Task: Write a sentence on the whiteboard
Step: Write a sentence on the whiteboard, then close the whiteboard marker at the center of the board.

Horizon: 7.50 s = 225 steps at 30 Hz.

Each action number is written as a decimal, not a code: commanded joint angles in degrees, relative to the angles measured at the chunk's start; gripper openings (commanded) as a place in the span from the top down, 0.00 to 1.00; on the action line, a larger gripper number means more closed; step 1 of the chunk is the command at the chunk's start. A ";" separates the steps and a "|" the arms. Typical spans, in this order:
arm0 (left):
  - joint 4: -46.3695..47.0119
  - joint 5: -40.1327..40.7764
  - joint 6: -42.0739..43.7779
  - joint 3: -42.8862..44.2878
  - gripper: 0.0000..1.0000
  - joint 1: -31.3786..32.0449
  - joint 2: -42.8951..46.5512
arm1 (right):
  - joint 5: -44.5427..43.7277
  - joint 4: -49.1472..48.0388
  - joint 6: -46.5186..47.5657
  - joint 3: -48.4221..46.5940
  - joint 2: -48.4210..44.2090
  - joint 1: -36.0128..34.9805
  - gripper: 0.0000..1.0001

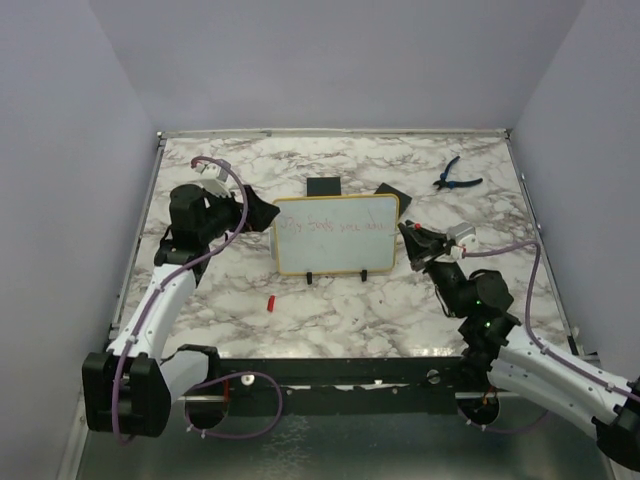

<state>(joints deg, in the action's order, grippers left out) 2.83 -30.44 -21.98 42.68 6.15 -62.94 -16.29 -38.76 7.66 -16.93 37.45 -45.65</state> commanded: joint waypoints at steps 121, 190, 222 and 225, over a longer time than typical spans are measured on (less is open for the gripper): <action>-26.12 41.16 -19.77 -13.48 1.00 39.29 0.22 | -17.50 21.74 -3.11 -3.04 -22.02 0.30 0.99; 3.53 40.17 1.31 -13.49 1.00 59.12 4.36 | 20.74 25.85 -48.29 -10.65 10.29 4.50 0.99; 3.71 41.16 2.02 -13.15 1.00 60.41 4.23 | 26.48 21.94 -50.06 -9.97 13.52 6.68 0.99; 3.74 41.16 2.11 -13.06 1.00 60.48 4.14 | 27.30 21.72 -50.11 -10.01 14.30 6.63 0.99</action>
<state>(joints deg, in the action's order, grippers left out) 5.10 9.52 -20.58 28.69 66.13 -58.41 8.40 -15.25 -41.74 -26.52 50.70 -39.27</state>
